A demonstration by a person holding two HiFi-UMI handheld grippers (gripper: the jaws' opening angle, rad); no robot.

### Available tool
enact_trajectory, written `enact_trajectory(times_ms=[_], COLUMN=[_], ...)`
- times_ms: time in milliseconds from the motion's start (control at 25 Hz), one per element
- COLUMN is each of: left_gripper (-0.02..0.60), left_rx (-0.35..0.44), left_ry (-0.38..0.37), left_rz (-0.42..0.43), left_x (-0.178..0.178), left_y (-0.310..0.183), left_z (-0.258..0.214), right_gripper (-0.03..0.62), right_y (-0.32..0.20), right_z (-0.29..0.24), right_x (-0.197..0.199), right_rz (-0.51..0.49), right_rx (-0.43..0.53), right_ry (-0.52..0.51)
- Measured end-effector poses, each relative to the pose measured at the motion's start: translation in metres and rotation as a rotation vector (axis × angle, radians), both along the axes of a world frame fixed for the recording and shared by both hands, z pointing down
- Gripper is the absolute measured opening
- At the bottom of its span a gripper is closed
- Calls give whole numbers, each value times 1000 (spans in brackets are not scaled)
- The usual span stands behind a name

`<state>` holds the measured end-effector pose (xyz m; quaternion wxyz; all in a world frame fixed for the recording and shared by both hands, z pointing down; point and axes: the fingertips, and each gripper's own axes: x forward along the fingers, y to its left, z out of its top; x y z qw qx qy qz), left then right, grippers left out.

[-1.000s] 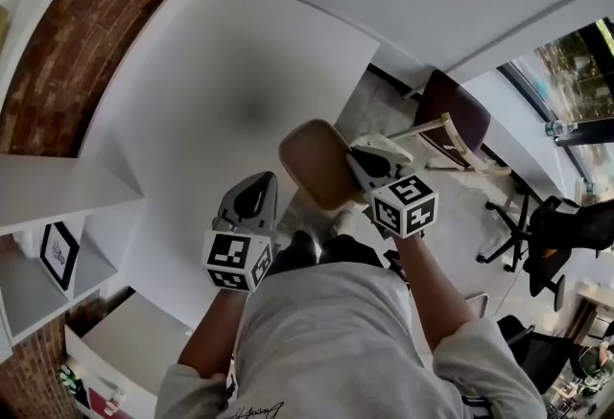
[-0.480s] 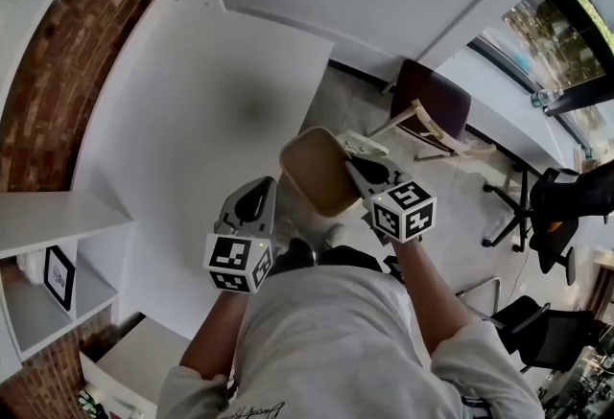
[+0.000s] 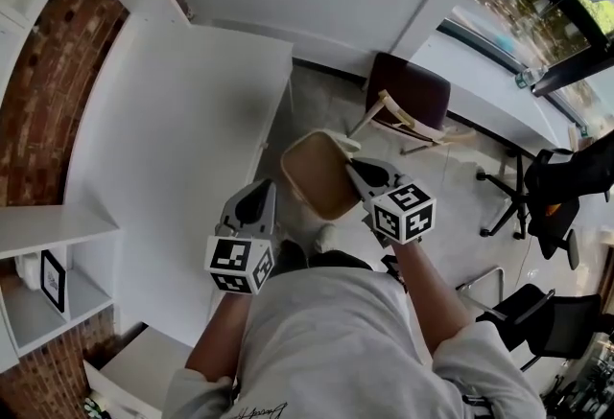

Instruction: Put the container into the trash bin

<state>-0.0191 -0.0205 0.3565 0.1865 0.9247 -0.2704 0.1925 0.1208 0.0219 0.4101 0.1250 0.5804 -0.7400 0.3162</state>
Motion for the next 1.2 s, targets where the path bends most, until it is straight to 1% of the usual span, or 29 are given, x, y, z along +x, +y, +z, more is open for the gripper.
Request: enact_trajectory(times_ms=[320,560,720,920,1200], left_gripper=[15,17,15,15,15], left_rx=[24,35,26,16,5], left_ry=[-22,-48,-63,-73,-80], left_rz=[21,8,21,53,120], left_x=[27,29,30,32,39], left_y=[37,59,70,70,56], left_z=[-5,-2,4,8,15], right_gripper=[35,35,35,35,35], right_y=[42,69,80,84,78], right_z=[5,16,23,30,43], right_x=[30,43,49,53,53], right_rz=[45,60,72,100,134], right_rx=[9,-1,-14,-28,-61], right_ry=[-35,-48,-50,-53,-44])
